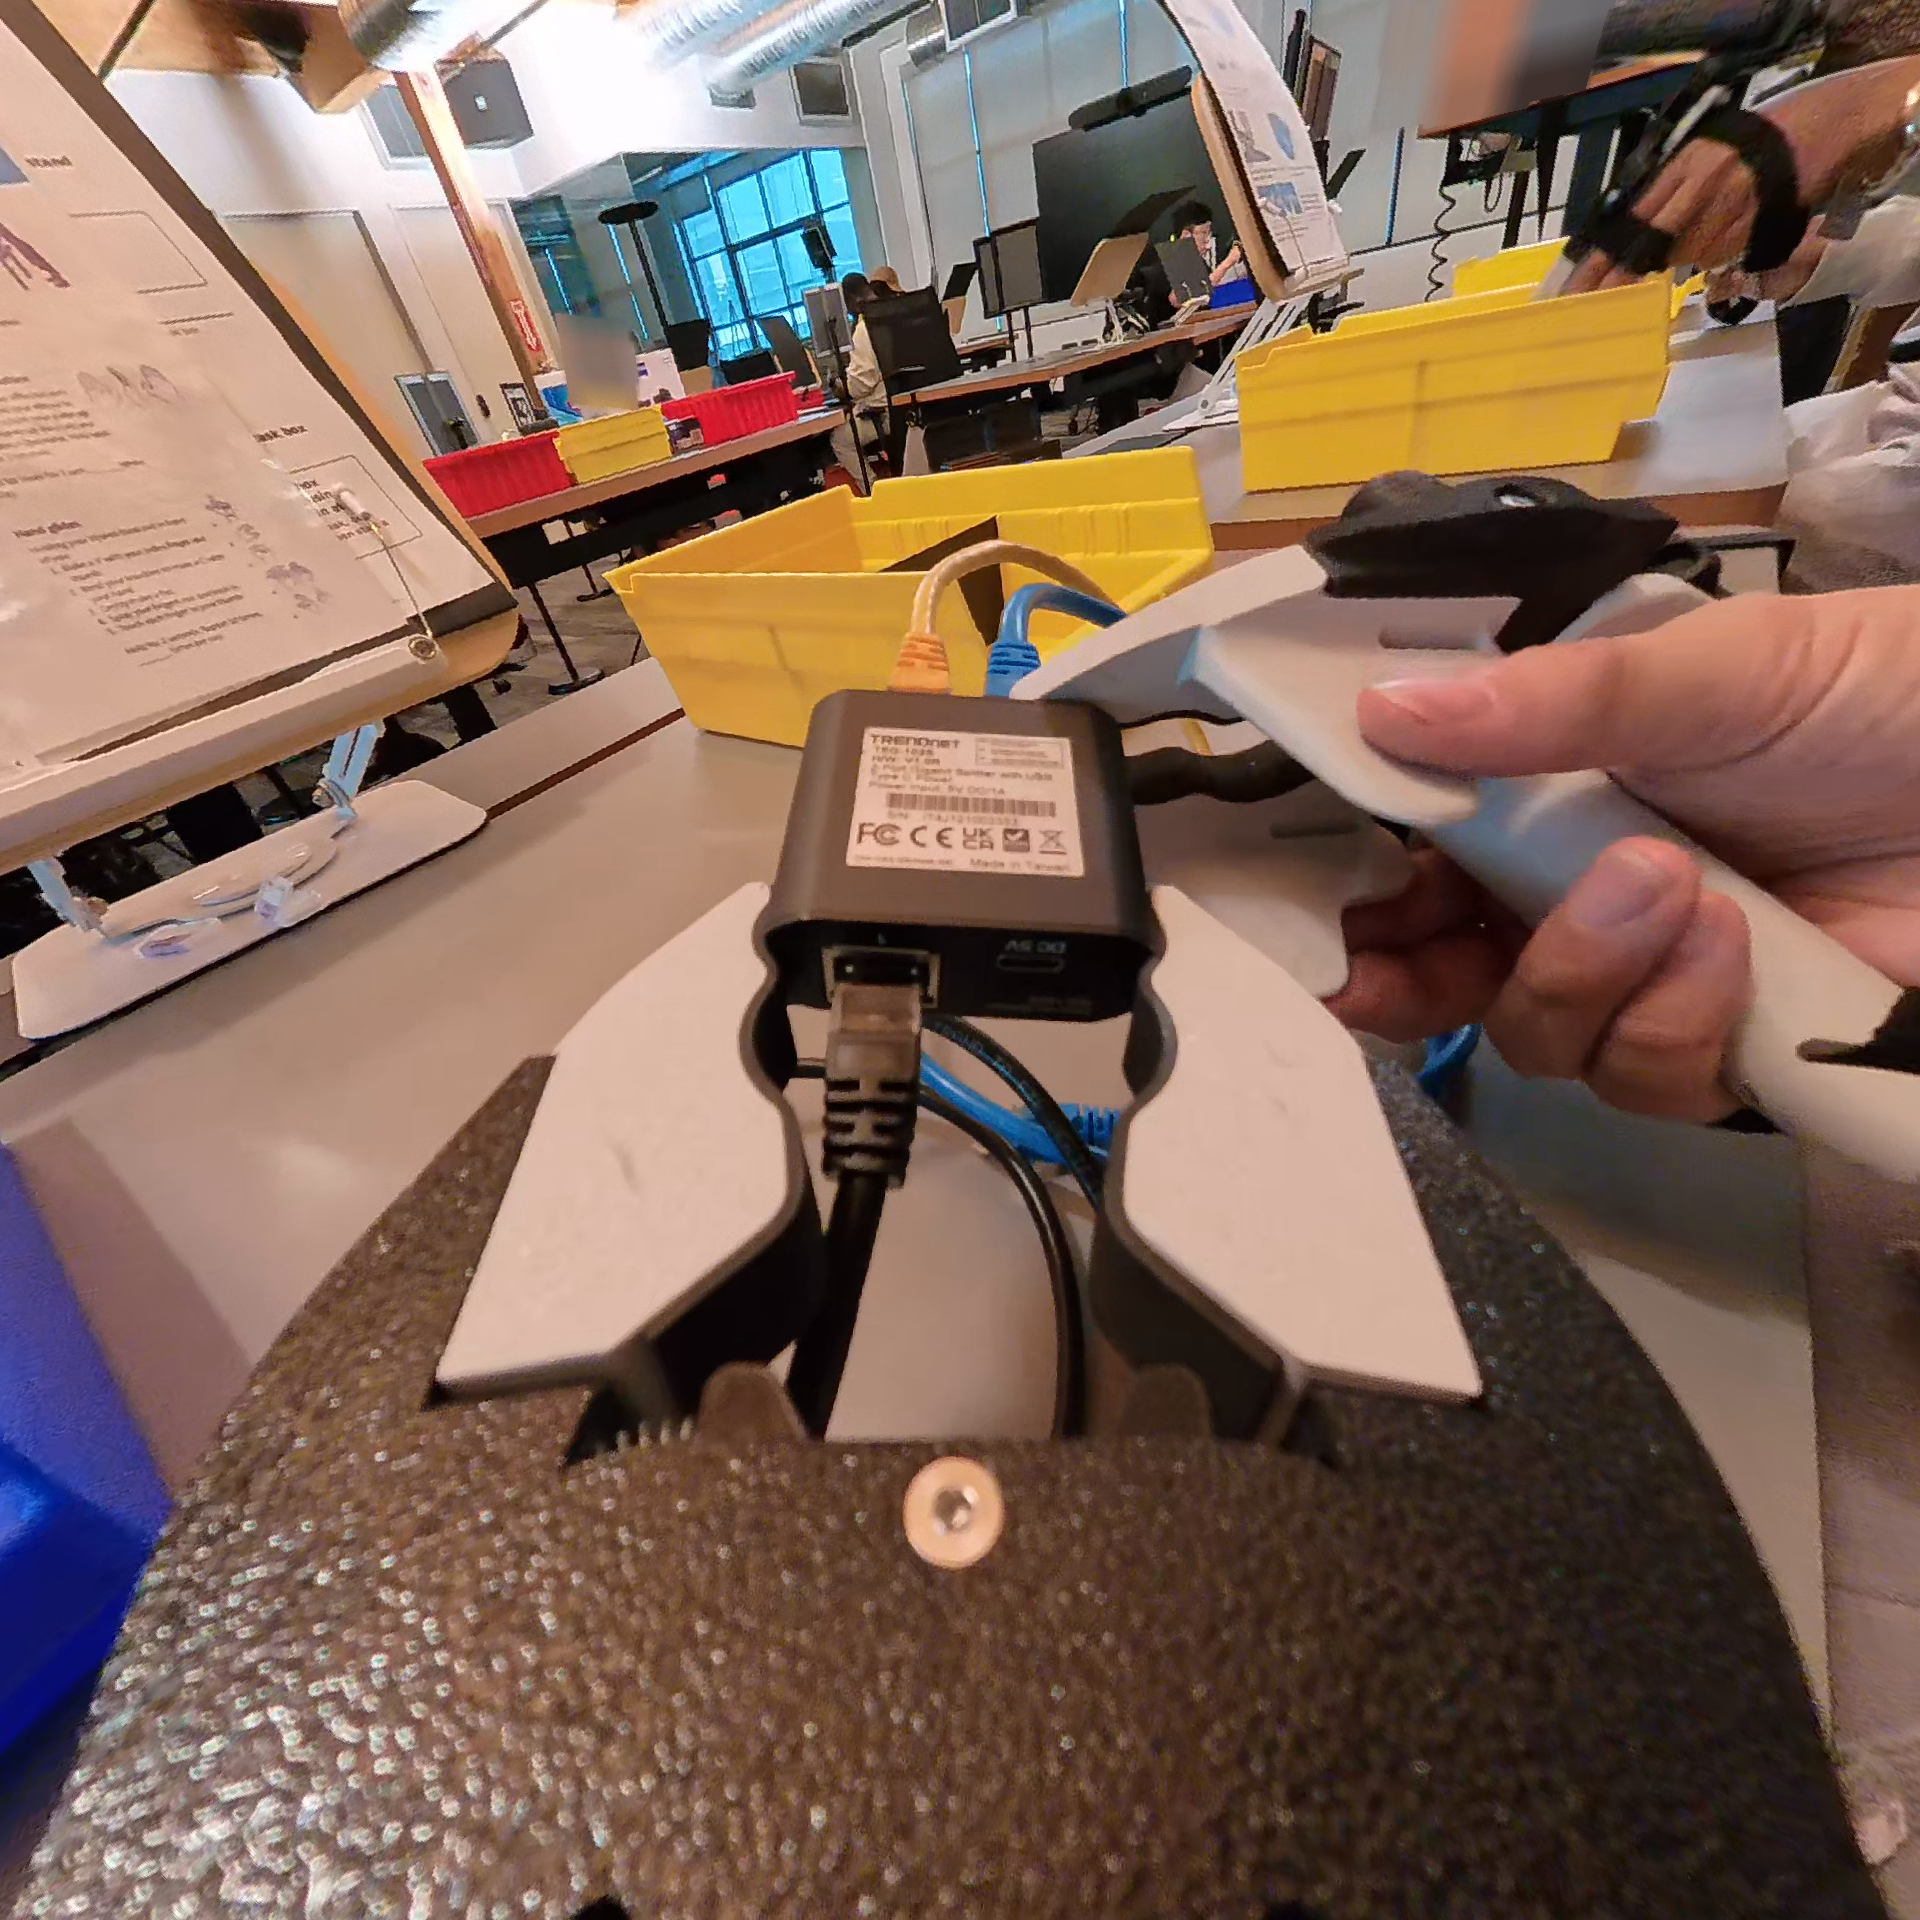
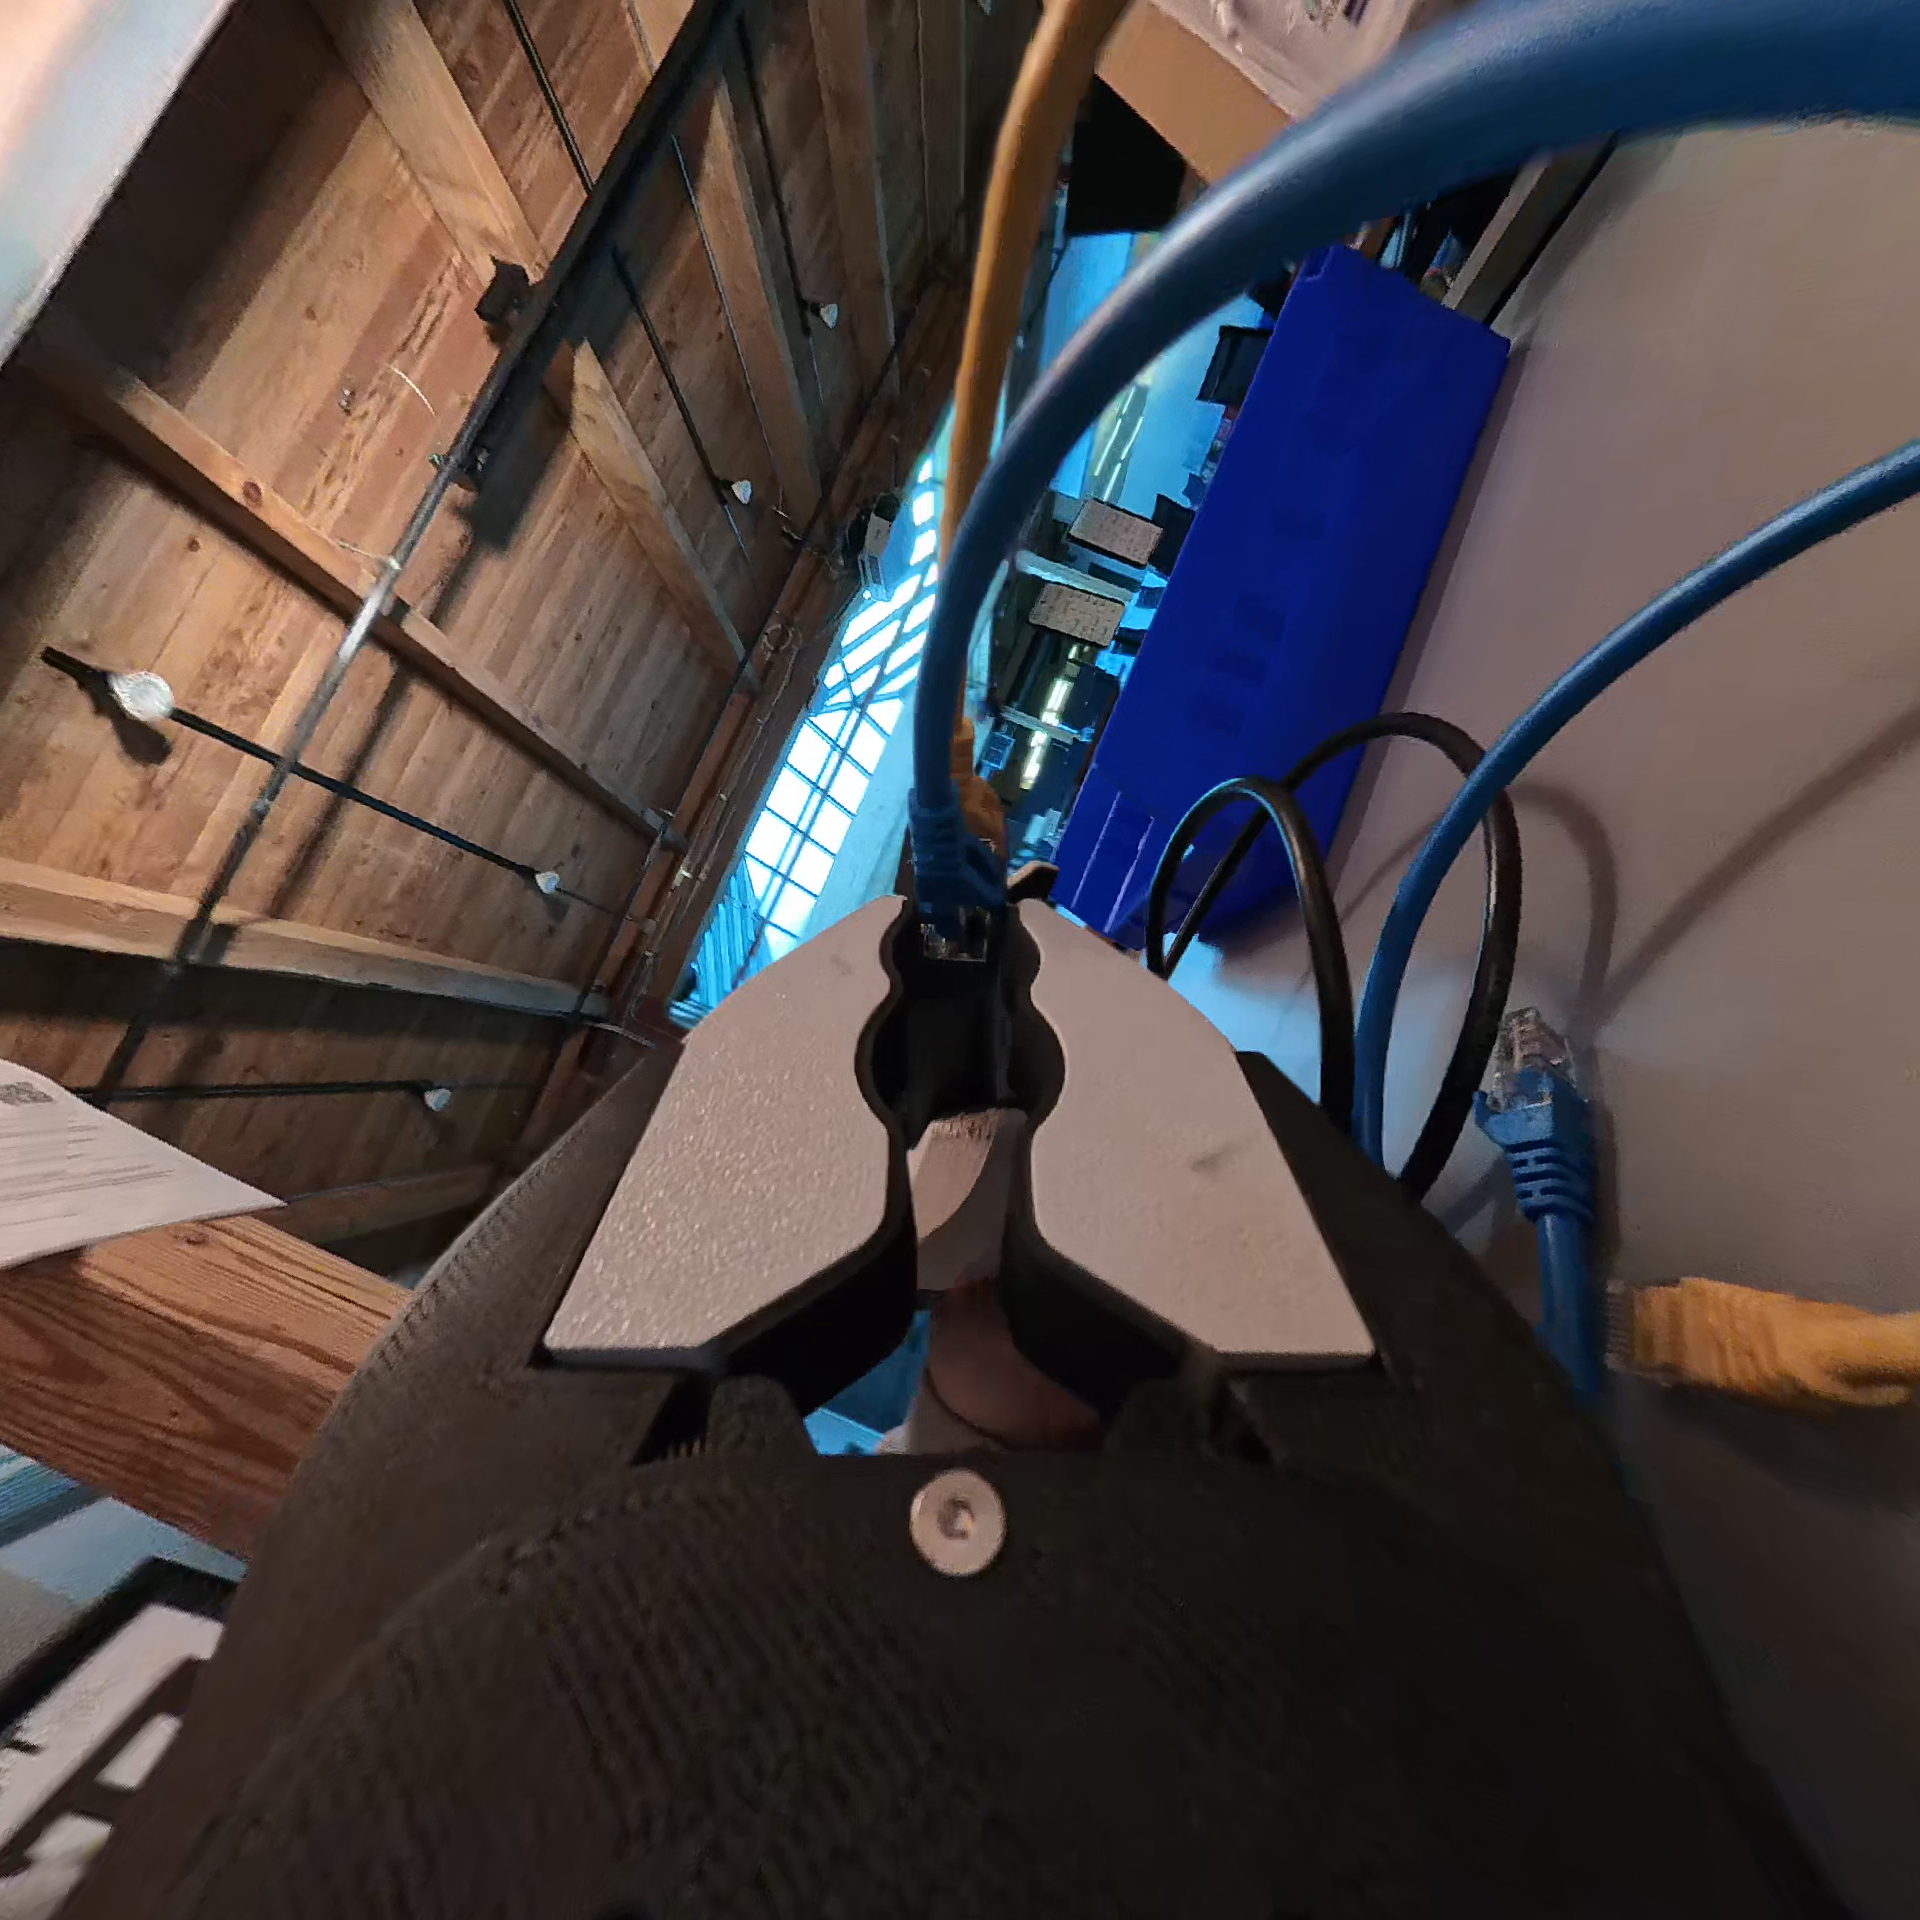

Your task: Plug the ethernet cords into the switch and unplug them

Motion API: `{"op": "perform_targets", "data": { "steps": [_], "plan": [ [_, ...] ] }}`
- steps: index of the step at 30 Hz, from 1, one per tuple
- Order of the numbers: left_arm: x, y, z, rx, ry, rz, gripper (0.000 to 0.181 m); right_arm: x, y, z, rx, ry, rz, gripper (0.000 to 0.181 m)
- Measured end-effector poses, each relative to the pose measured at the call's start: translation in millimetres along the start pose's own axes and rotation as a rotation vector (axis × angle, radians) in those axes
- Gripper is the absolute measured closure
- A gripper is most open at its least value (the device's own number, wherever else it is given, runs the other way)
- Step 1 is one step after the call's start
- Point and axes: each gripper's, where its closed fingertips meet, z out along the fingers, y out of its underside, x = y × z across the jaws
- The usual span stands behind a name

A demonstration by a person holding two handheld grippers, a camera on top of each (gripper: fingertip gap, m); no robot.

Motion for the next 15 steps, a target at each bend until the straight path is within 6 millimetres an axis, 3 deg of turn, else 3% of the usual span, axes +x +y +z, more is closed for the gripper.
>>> {"op": "perform_targets", "data": {
  "steps": [5, 15],
  "plan": [
    [0.3, 3.3, 2.7, -0.028, -0.022, 0.029, 0.12, 1.2, -1.3, -1.1, -0.028, 0.04, -0.188, 0.167],
    [-2.2, 1.8, 6.1, -0.021, -0.109, 0.097, 0.12, 0.2, -5.8, -0.6, -0.027, -0.035, -0.248, 0.167]
  ]
}}
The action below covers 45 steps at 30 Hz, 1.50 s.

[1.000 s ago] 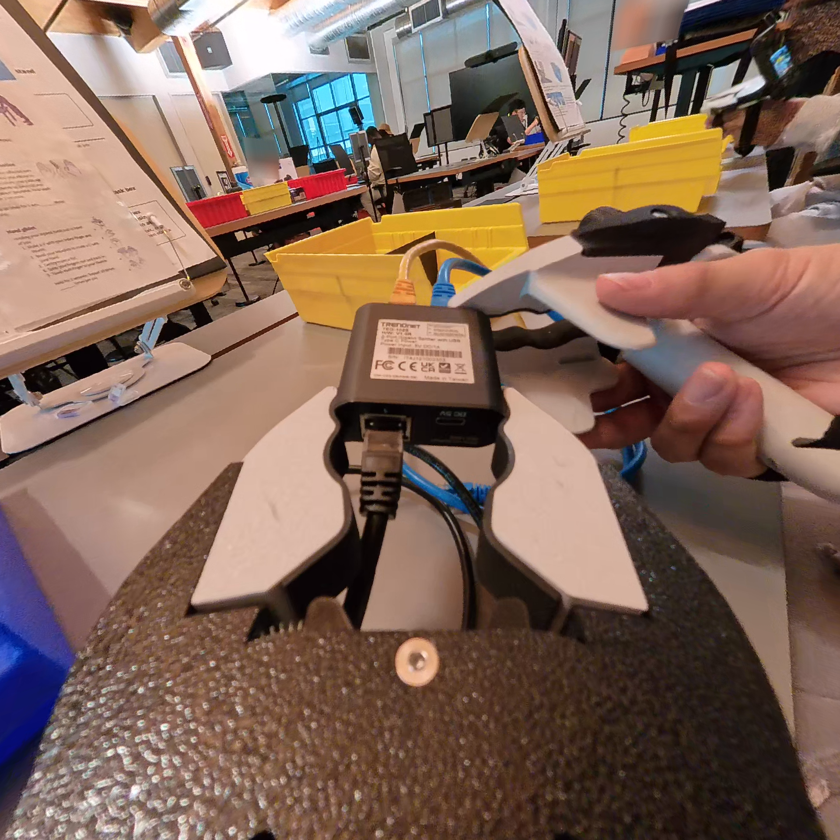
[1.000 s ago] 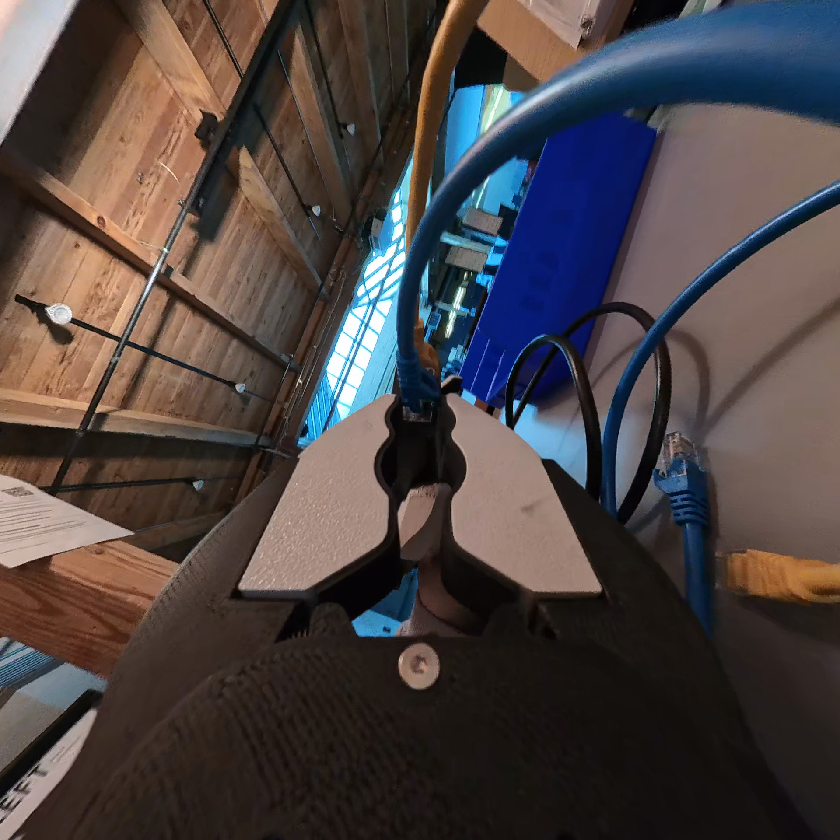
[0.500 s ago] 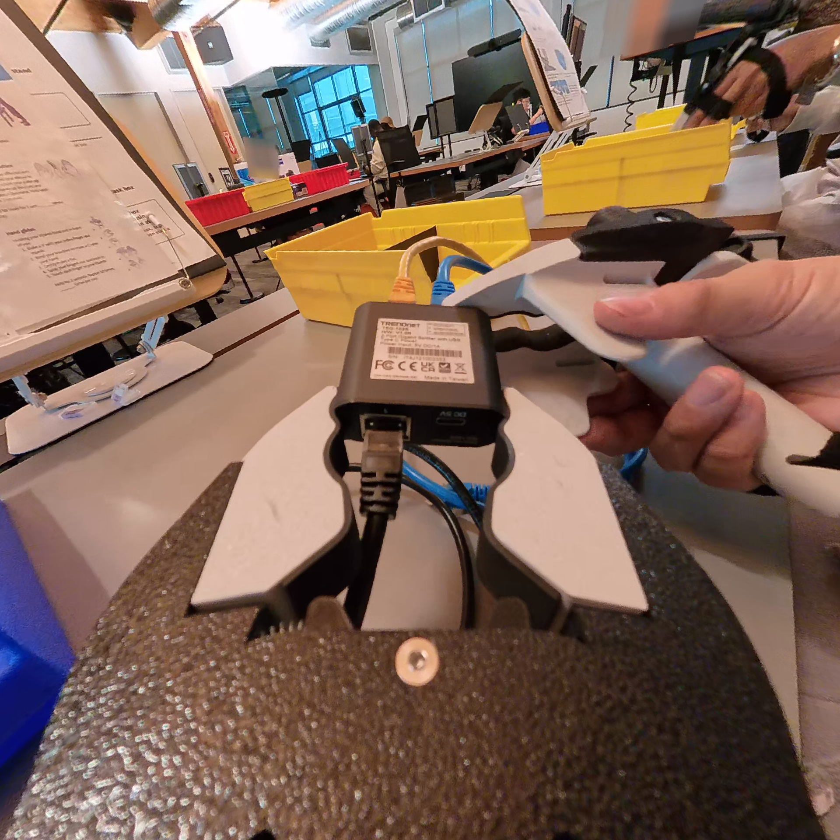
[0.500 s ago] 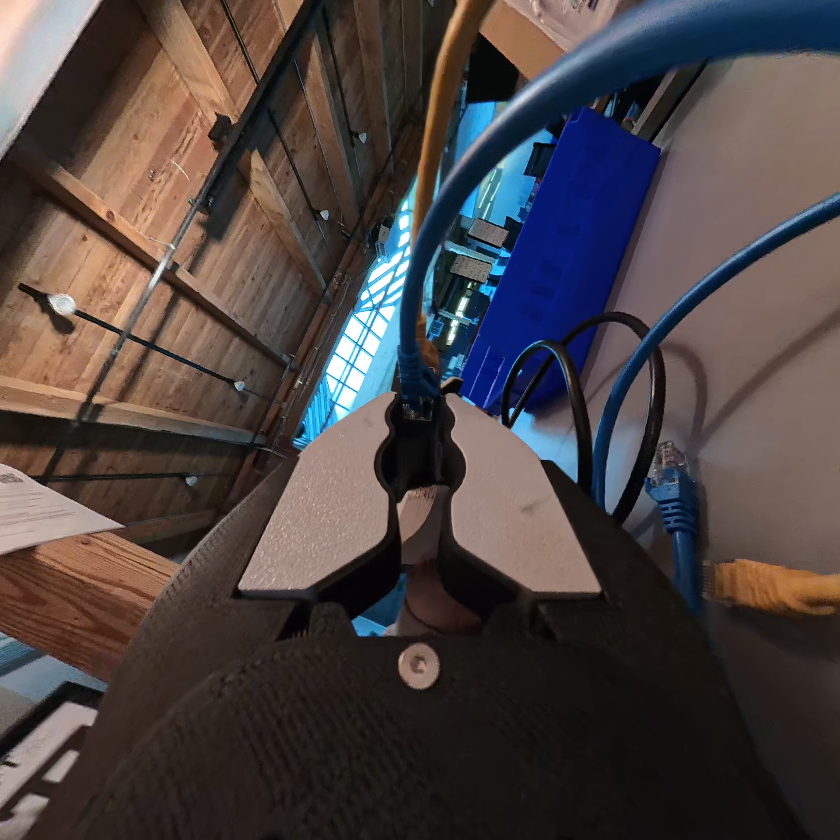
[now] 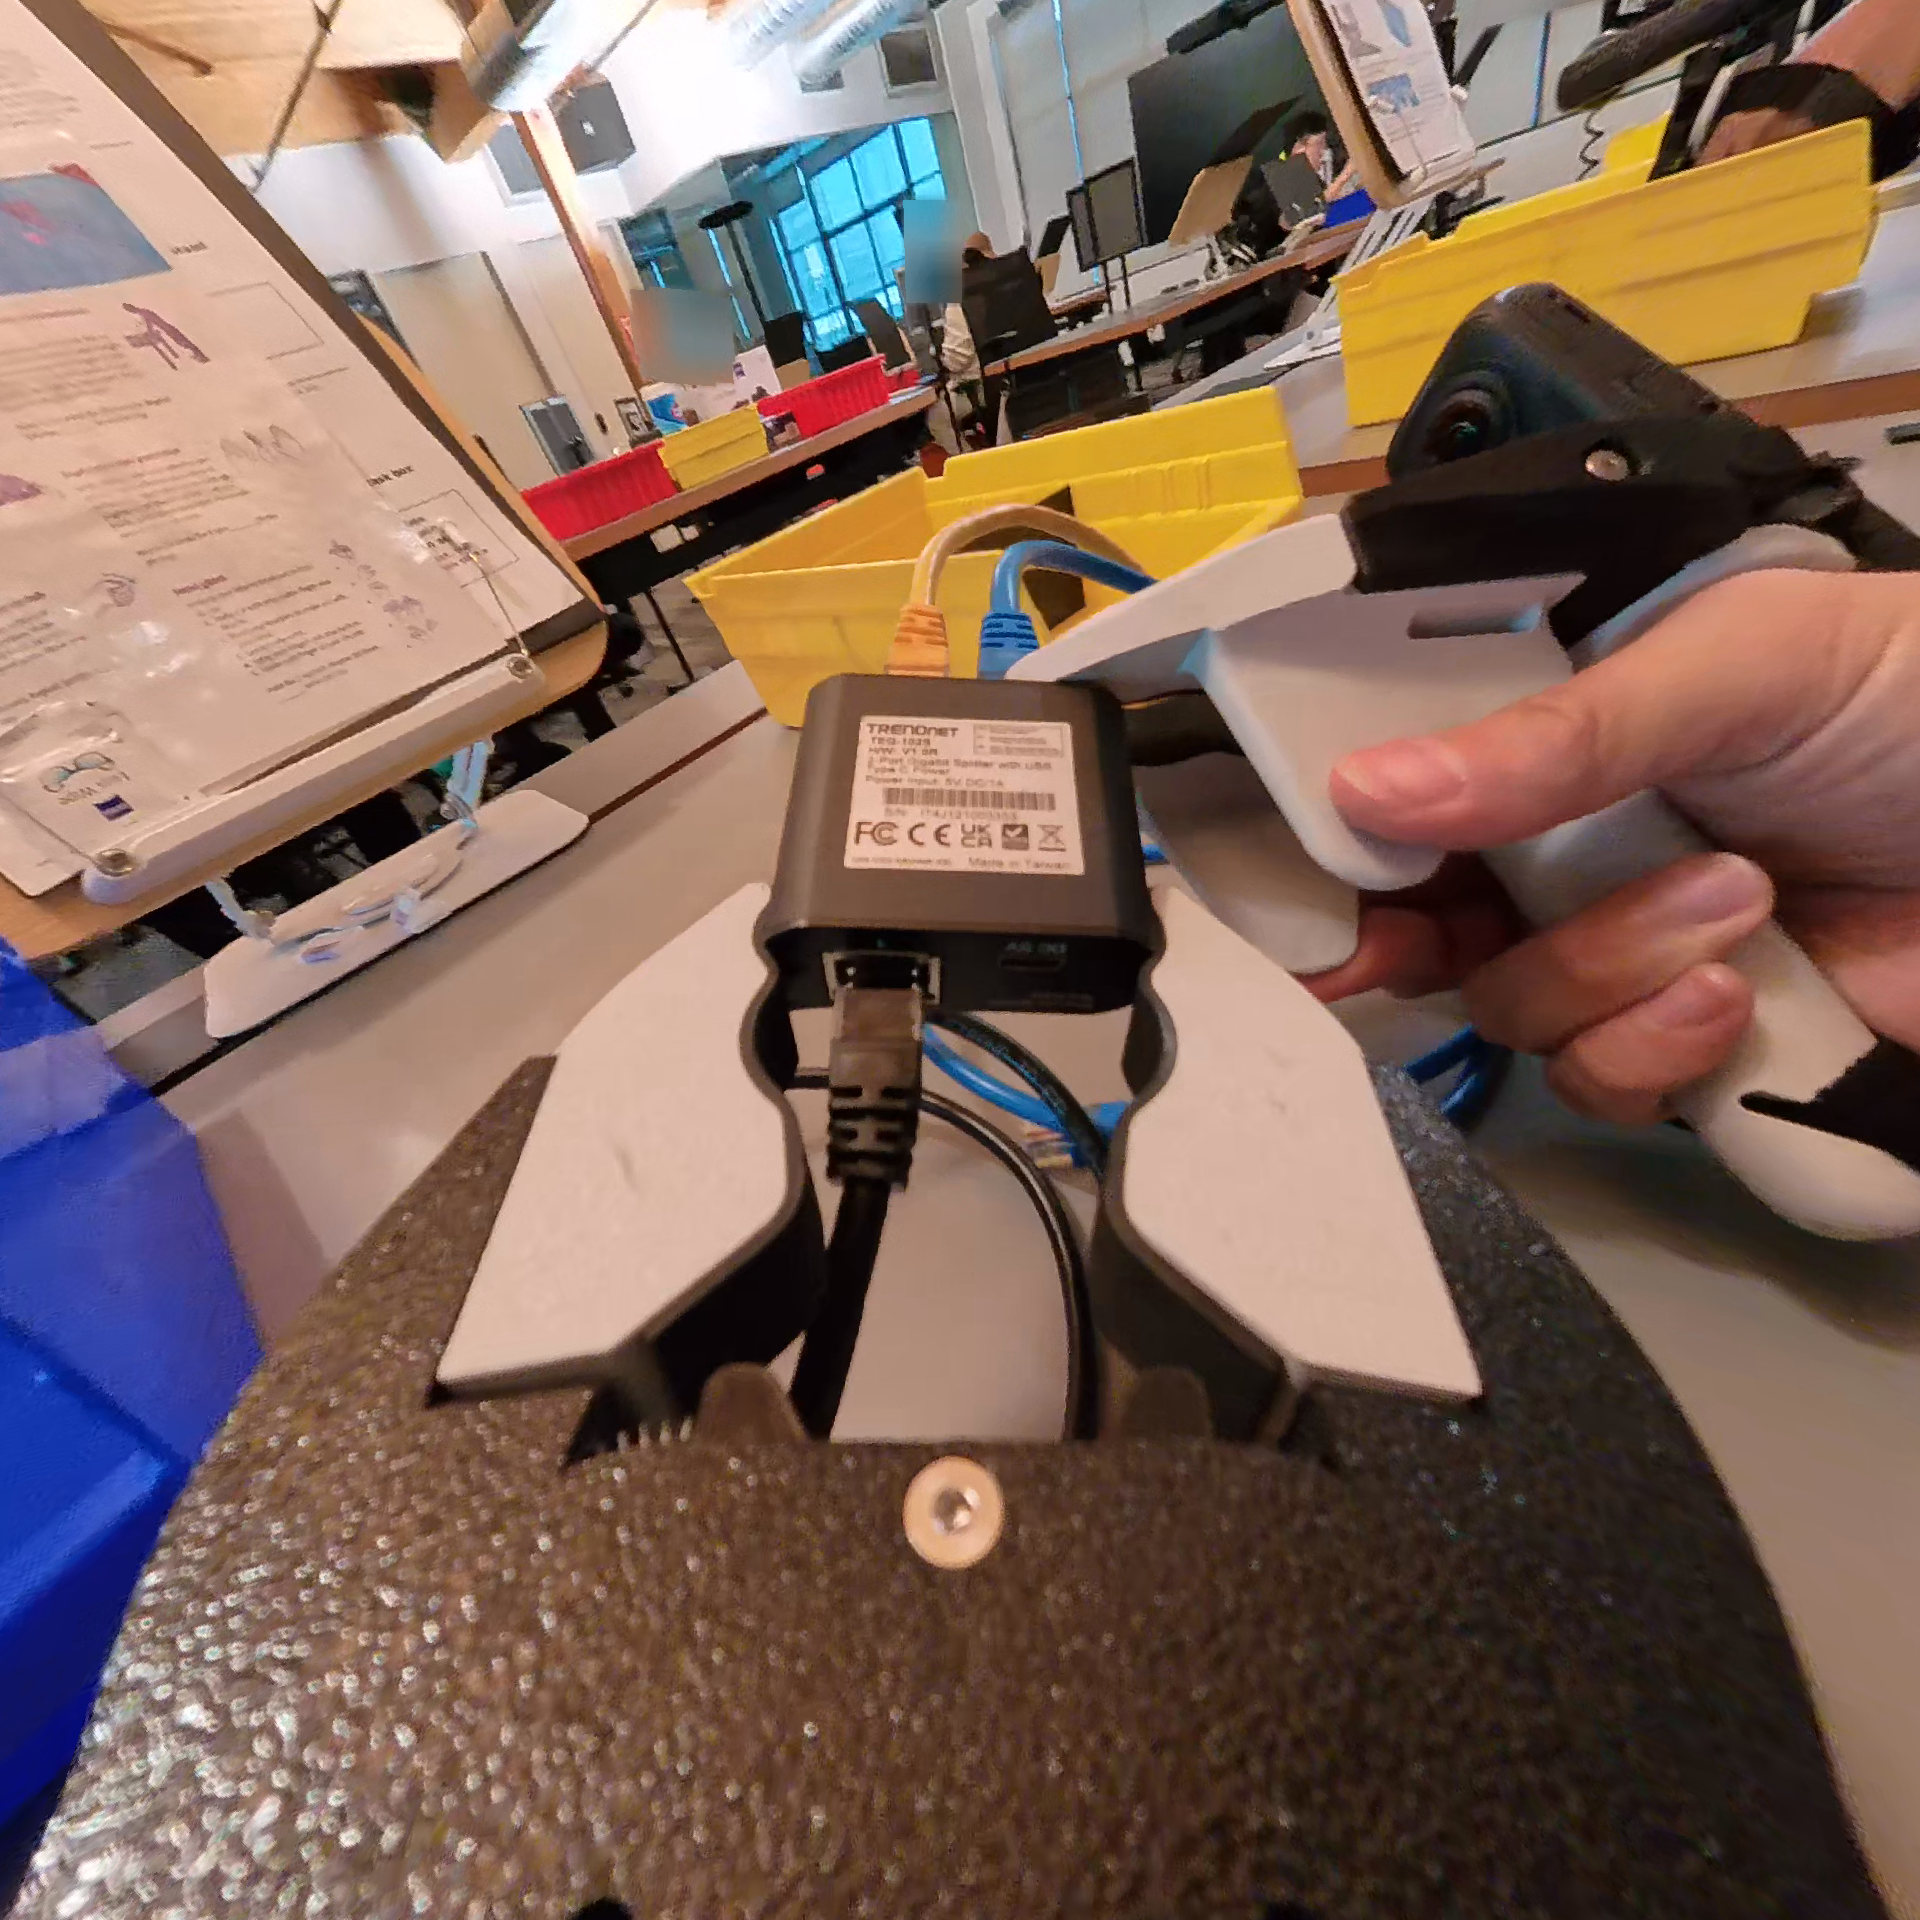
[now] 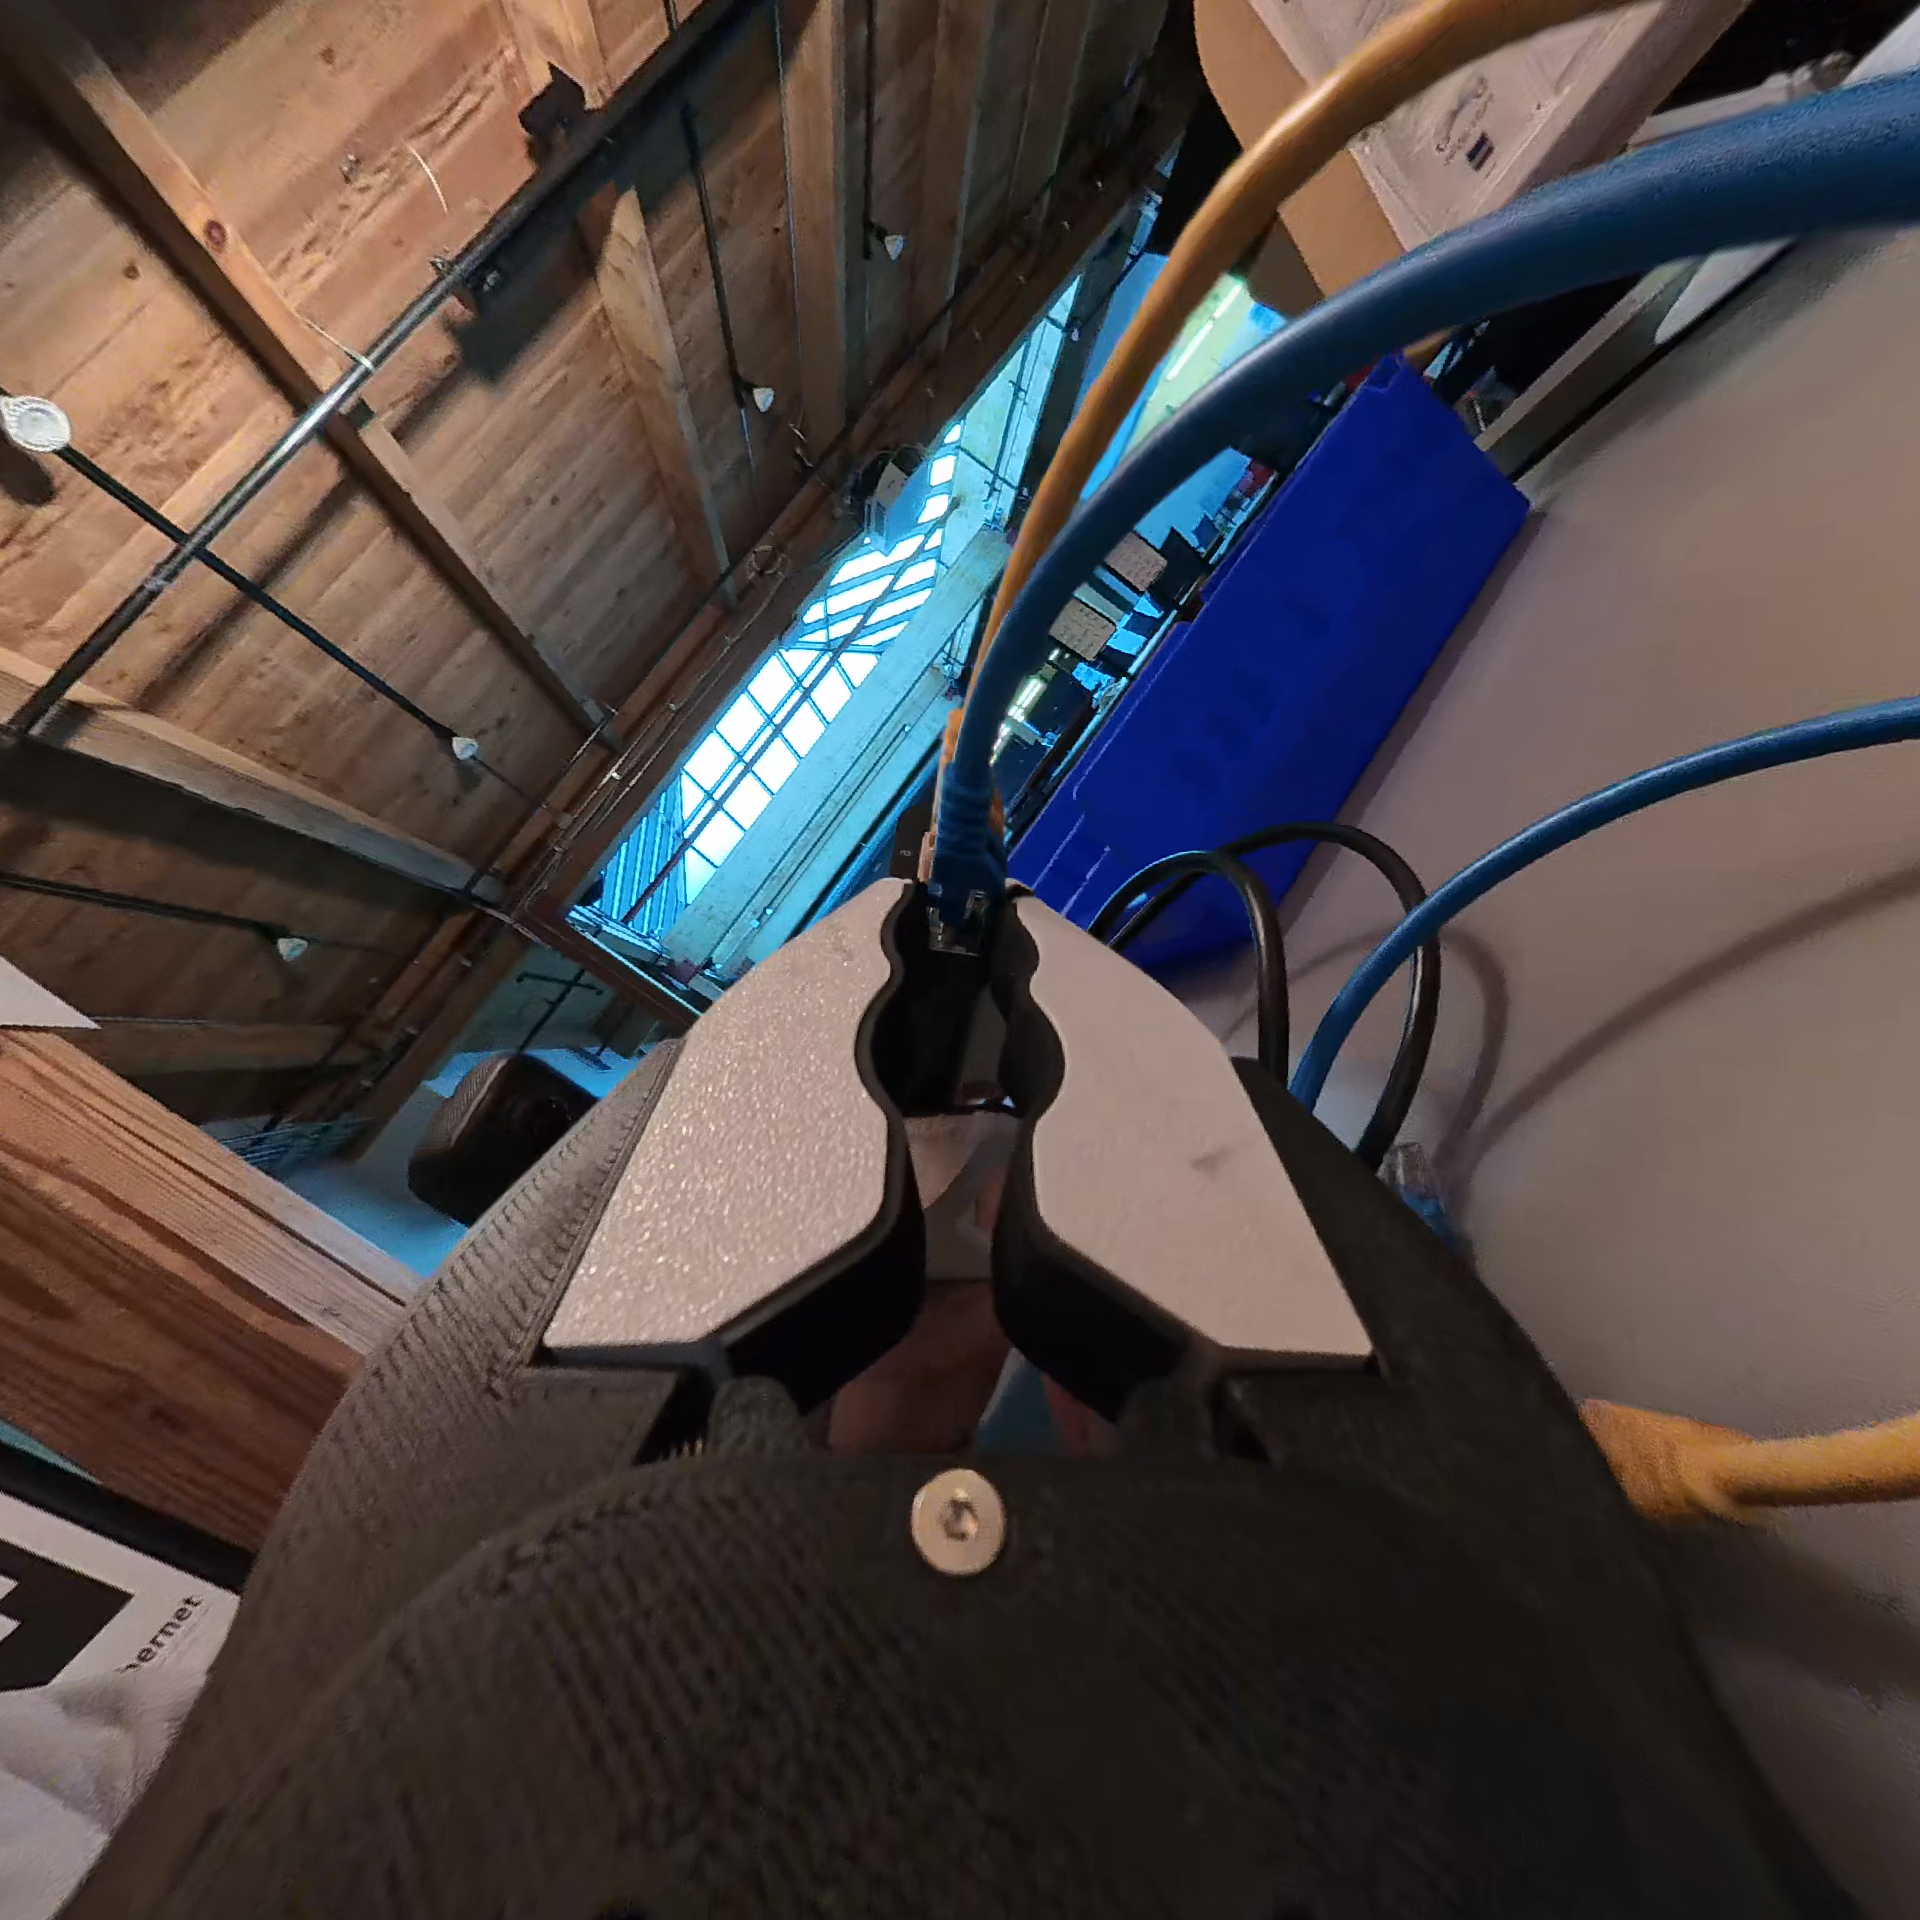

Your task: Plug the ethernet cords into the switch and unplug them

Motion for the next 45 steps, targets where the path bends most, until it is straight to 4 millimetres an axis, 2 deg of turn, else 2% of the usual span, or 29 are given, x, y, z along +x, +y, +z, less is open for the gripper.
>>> {"op": "perform_targets", "data": {
  "steps": [5, 9, 13, 18, 21, 22, 24, 28, 37, 45],
  "plan": [
    [-1.6, -1.7, 1.5, 0.008, -0.049, 0.021, 0.12, 0.2, -2.0, 0.9, -0.01, -0.005, -0.017, 0.167],
    [-2.6, -4.8, 1.6, 0.027, -0.034, -0.04, 0.12, -3.0, -4.0, 3.5, -0.03, 0.001, -0.065, 0.167],
    [-5.5, -5.4, 0.9, 0.021, -0.093, 0.038, 0.12, -3.2, -4.3, 4.3, -0.035, -0.009, -0.065, 0.167],
    [-2.4, -6.0, 3.5, 0.027, -0.038, -0.076, 0.12, -2.8, -6.4, 3.1, -0.06, 0.001, -0.096, 0.167],
    [-5.1, -5.4, 1.9, 0.019, -0.067, -0.02, 0.12, -2.8, -4.3, 5.0, -0.11, -0.031, -0.012, 0.167],
    [-5.9, -3.9, 1.2, 0.008, -0.066, -0.001, 0.12, -3.9, -4.3, 5.5, -0.107, -0.022, -0.032, 0.167],
    [-6.6, -9.4, -1.9, 0.06, -0.052, -0.018, 0.12, -12.4, -4.5, 7.9, -0.098, -0.044, -0.052, 0.167],
    [-7.5, -12.9, -3.6, 0.079, -0.041, -0.05, 0.12, -15.7, -5.4, 9.0, -0.105, -0.067, -0.002, 0.166],
    [-5.7, -11.1, -3.5, 0.083, -0.02, -0.055, 0.12, -12.4, -3.6, 6.4, -0.098, -0.048, 0.057, 0.168],
    [-5.8, -7.1, -2.6, 0.055, -0.029, -0.002, 0.12, -9.0, -0.9, 4.5, -0.092, -0.039, -0.064, 0.167]
  ]
}}
